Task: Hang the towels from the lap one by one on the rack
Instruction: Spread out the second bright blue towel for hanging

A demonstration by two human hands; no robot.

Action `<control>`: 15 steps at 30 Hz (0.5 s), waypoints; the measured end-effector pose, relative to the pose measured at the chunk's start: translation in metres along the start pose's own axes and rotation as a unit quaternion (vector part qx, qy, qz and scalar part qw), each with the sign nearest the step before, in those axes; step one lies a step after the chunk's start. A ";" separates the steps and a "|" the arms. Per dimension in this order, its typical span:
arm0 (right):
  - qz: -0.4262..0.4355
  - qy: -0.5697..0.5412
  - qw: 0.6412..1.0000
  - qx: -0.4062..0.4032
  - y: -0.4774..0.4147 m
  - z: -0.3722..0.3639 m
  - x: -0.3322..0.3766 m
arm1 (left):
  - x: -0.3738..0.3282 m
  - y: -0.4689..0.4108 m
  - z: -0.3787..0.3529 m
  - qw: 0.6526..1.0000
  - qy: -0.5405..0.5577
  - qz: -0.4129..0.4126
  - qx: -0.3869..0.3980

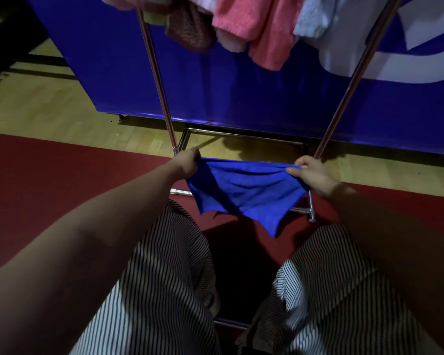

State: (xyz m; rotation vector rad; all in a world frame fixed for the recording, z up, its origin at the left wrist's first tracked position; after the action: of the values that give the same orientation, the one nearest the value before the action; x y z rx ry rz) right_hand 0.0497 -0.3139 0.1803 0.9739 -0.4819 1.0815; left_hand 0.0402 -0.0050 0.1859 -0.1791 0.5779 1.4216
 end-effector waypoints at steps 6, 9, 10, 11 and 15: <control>-0.016 0.099 0.995 -0.014 -0.005 -0.007 0.000 | -0.013 -0.005 0.003 0.997 0.061 -0.009 -0.044; -0.036 0.113 0.993 0.012 -0.003 -0.016 -0.002 | -0.020 -0.007 0.002 0.995 0.087 -0.018 -0.047; -0.050 0.092 0.994 0.021 -0.001 -0.019 -0.004 | -0.023 -0.007 0.002 0.993 0.099 -0.011 -0.058; -0.073 0.057 0.995 0.031 -0.001 -0.022 -0.006 | -0.025 -0.008 0.002 0.990 0.120 0.002 -0.071; -0.175 -0.099 0.977 0.066 0.006 -0.036 -0.011 | -0.050 -0.017 -0.012 0.965 0.244 0.032 -0.088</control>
State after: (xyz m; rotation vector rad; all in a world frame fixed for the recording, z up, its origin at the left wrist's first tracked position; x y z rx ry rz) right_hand 0.0358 -0.2880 0.1559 1.2383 -0.3838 0.7085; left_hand 0.0508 -0.0571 0.1958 -0.6717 0.8647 1.4967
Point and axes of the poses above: each hand's wrist, its own y-axis away from the middle knuckle, its own z-axis out of the back of the hand, x = y × z, the point moved 8 cm from there along -y, towards the middle knuckle, and after that the axes turned 11 degrees about -z, right-handed, at the moved point
